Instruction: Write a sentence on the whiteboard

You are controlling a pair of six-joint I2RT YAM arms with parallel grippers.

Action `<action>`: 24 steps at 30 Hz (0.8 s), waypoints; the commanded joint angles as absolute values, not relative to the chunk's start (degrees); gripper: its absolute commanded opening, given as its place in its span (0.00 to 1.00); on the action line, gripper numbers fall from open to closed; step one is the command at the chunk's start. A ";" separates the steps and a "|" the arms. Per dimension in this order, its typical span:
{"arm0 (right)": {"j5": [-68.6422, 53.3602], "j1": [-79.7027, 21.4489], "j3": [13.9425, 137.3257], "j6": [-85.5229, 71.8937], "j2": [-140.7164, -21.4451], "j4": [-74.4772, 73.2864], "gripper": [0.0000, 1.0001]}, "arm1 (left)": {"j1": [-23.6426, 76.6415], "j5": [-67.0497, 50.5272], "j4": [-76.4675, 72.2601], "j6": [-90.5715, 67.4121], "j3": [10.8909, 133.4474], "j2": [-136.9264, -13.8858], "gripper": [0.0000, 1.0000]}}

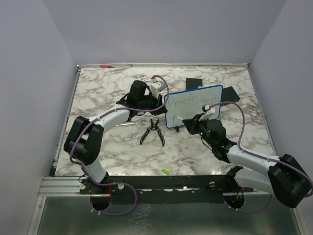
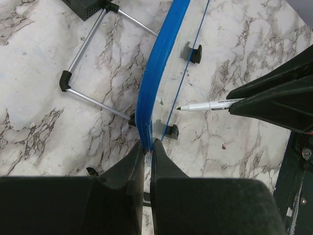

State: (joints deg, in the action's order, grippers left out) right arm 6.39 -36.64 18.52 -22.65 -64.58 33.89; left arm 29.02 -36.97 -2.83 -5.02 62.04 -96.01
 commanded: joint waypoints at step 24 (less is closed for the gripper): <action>8.31 -36.30 20.55 -20.04 -66.48 34.42 0.01 | 29.88 -36.71 -0.26 -3.95 62.84 -97.39 0.00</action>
